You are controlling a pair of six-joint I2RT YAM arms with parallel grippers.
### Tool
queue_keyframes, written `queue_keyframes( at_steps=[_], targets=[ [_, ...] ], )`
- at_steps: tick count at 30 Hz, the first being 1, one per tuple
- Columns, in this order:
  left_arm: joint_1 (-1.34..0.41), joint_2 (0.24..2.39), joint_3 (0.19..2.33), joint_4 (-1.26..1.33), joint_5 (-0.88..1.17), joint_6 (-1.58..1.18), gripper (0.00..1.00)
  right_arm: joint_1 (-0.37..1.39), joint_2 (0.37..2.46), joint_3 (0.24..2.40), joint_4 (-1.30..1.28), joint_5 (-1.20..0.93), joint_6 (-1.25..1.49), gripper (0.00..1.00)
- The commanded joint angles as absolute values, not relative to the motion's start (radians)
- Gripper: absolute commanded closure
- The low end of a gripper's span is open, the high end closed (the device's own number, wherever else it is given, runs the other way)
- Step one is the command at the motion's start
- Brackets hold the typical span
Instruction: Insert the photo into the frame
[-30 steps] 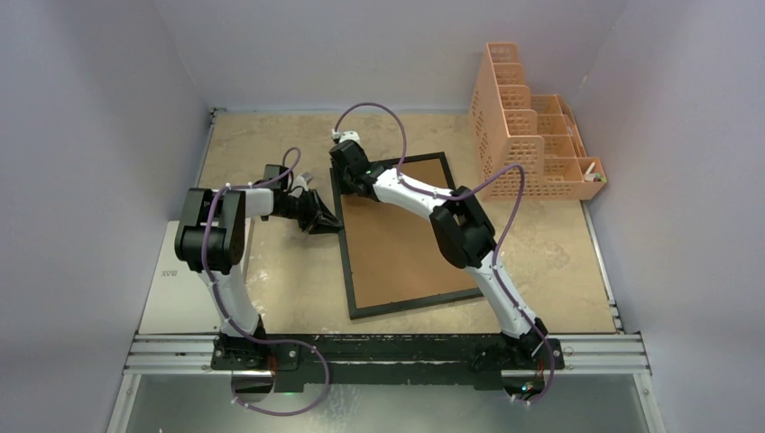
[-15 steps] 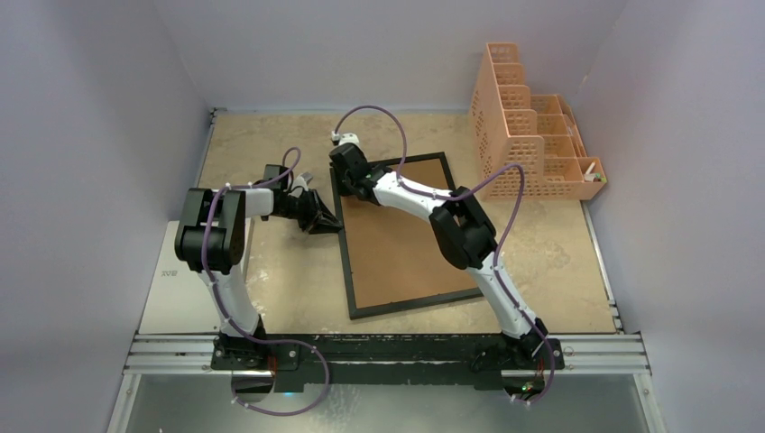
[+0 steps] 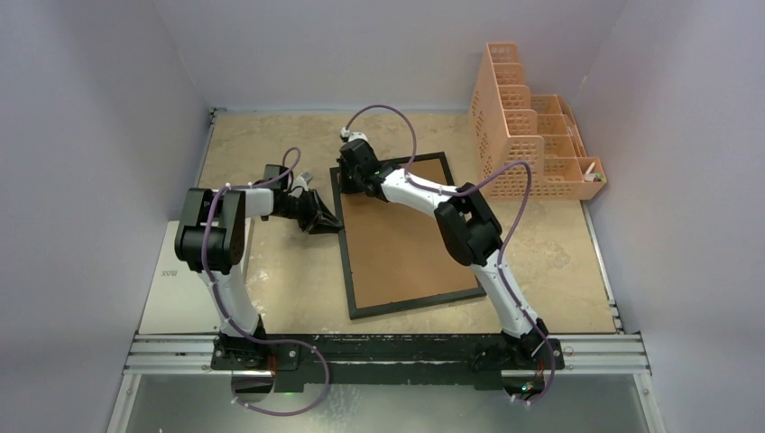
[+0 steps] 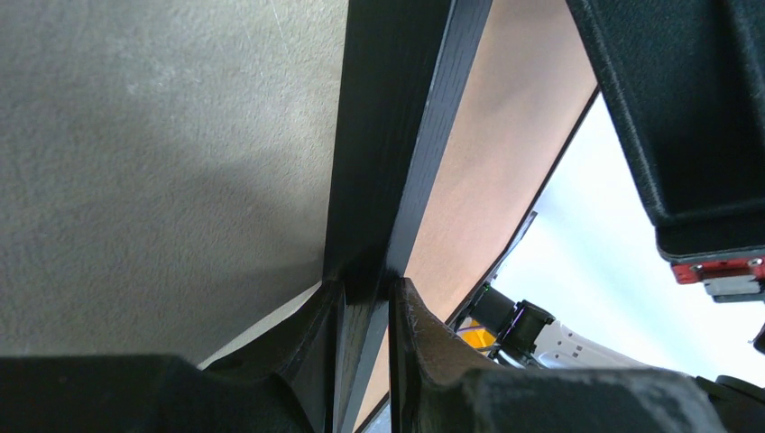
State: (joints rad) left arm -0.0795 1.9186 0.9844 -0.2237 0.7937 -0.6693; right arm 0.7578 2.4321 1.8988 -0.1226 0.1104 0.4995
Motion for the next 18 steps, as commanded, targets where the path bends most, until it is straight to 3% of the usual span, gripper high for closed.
queue_keyframes(
  at_steps=[1, 3, 7, 10, 14, 18],
  targets=[
    [-0.111, 1.994, 0.930, -0.321, 0.554, -0.618, 0.91, 0.741, 2.661, 1.710, -0.563, 0.011, 0.540, 1.00],
    [-0.110, 1.995, 0.930, -0.323, 0.553, -0.617, 0.91, 0.735, 2.624, 1.703, -0.550, 0.021, 0.570, 1.00],
    [-0.110, 1.994, 0.934, -0.327, 0.549, -0.617, 0.91, 0.726, 2.513, 1.749, -0.519, 0.022, 0.597, 0.71],
    [-0.110, 1.995, 0.942, -0.335, 0.547, -0.615, 0.90, 0.726, 2.441, 1.812, -0.491, 0.010, 0.605, 0.64],
    [-0.110, 1.995, 0.958, -0.346, 0.543, -0.607, 0.87, 0.726, 2.365, 1.834, -0.353, -0.057, 0.609, 0.67],
    [-0.110, 1.998, 0.976, -0.361, 0.534, -0.601, 0.82, 0.726, 2.342, 1.834, -0.272, -0.117, 0.600, 0.89]
  ],
)
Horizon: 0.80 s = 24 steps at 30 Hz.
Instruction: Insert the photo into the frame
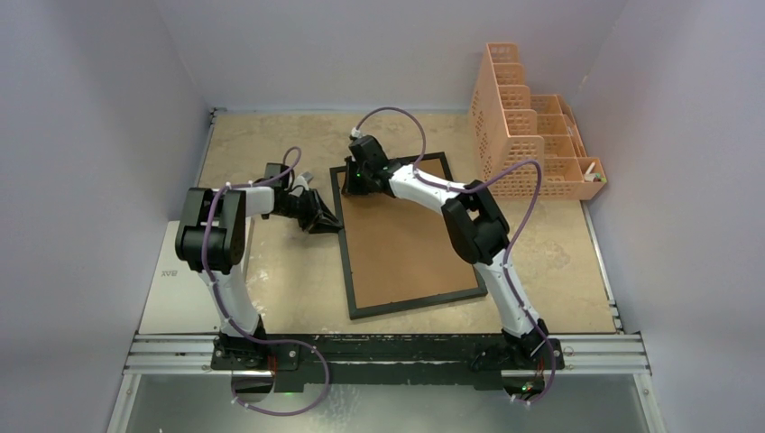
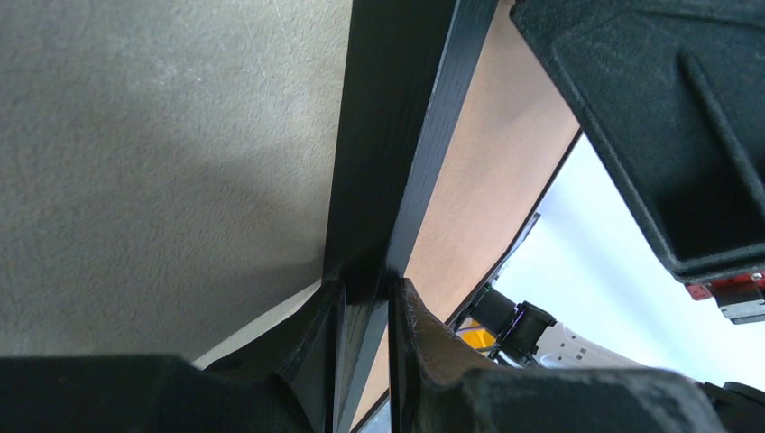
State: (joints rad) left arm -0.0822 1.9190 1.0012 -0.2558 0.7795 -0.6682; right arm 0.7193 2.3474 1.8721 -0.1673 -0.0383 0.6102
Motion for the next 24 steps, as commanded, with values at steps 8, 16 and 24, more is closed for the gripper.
queue_keyframes(
  at_steps=[8, 16, 24],
  targets=[
    [-0.110, 1.994, 0.976, -0.382, 0.506, -0.589, 0.80, 0.716, 2.286, 1.762, -0.077, -0.162, 0.638, 1.00],
    [-0.111, 1.997, 0.959, -0.390, 0.494, -0.580, 0.80, 0.701, 2.318, 1.815, -0.053, -0.141, 0.655, 0.98],
    [-0.110, 1.999, 0.949, -0.388, 0.489, -0.580, 0.80, 0.695, 2.304, 1.809, -0.003, -0.106, 0.665, 0.99]
  ],
)
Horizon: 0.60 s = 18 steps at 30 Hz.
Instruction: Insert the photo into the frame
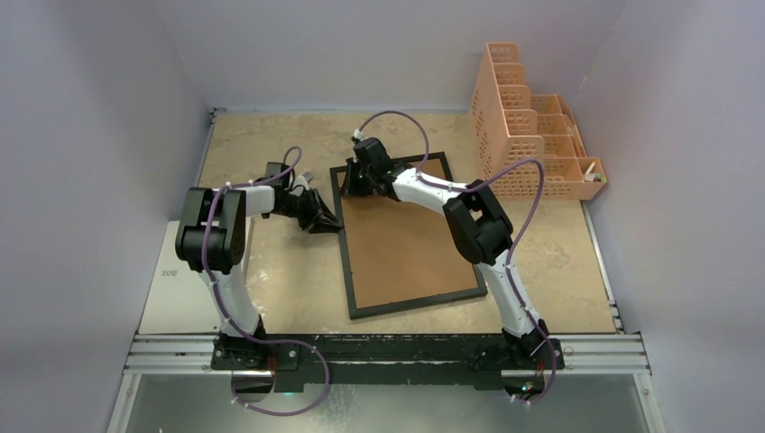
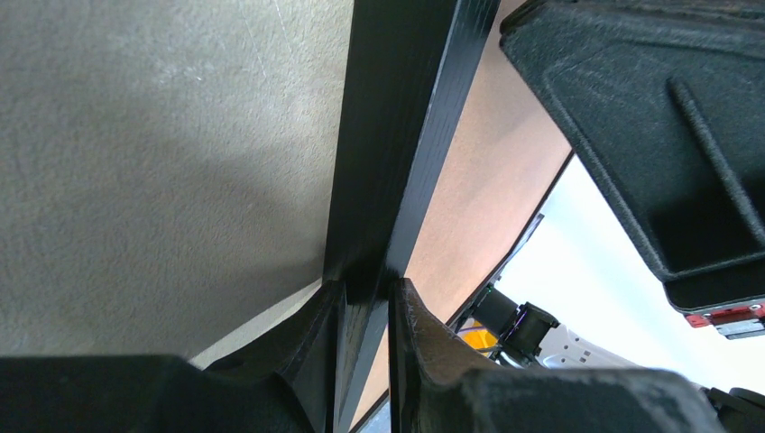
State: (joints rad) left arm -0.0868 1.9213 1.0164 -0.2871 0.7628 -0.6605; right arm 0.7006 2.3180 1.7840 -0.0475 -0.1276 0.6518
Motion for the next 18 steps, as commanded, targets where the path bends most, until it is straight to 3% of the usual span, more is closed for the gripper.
queue_keyframes(
  at_steps=[1, 18],
  targets=[
    [-0.111, 2.000, 0.948, -0.387, 0.489, -0.579, 0.80, 0.694, 2.302, 1.812, -0.003, -0.095, 0.666, 1.00],
    [-0.111, 1.999, 0.946, -0.384, 0.492, -0.579, 0.80, 0.687, 2.401, 1.925, -0.088, -0.091, 0.648, 1.00]
  ],
)
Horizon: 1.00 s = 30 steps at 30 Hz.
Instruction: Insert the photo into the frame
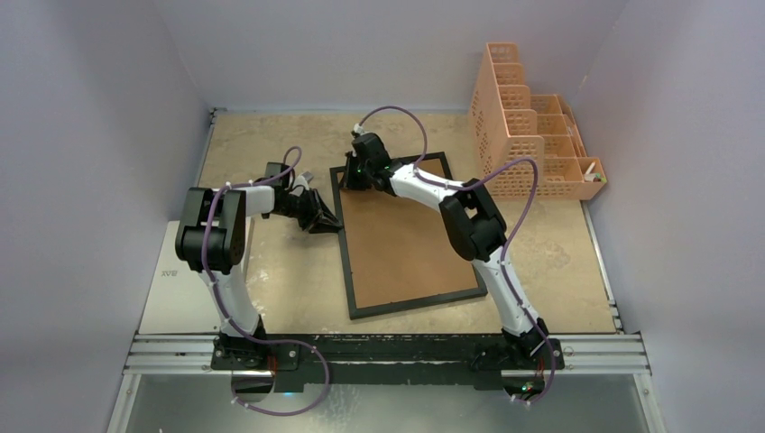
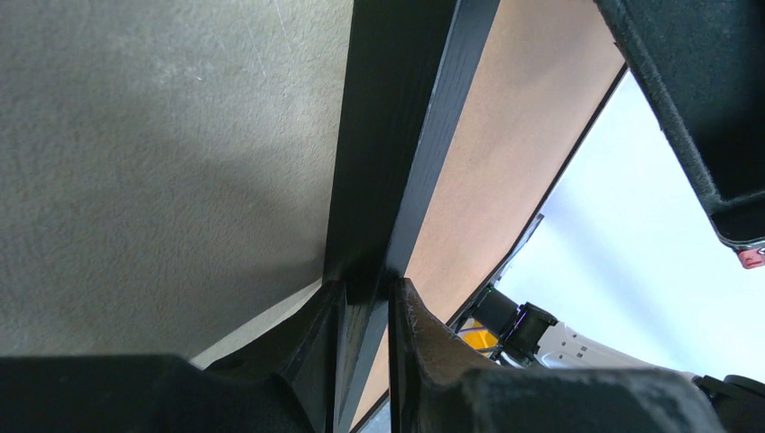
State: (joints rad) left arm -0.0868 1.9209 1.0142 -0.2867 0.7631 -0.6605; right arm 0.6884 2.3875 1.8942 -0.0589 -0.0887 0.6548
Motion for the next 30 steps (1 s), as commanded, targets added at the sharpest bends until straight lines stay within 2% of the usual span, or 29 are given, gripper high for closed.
queue_keyframes(
  at_steps=[1, 14, 30],
  targets=[
    [-0.111, 1.999, 0.946, -0.385, 0.493, -0.579, 0.80, 0.686, 2.404, 1.921, -0.085, -0.100, 0.648, 1.00],
    [-0.111, 1.996, 0.943, -0.381, 0.497, -0.579, 0.81, 0.695, 2.437, 1.917, -0.158, -0.004, 0.554, 1.00],
    [-0.111, 1.994, 0.936, -0.357, 0.512, -0.600, 0.82, 0.796, 2.502, 1.901, -0.359, 0.287, 0.397, 1.00]
  ],
)
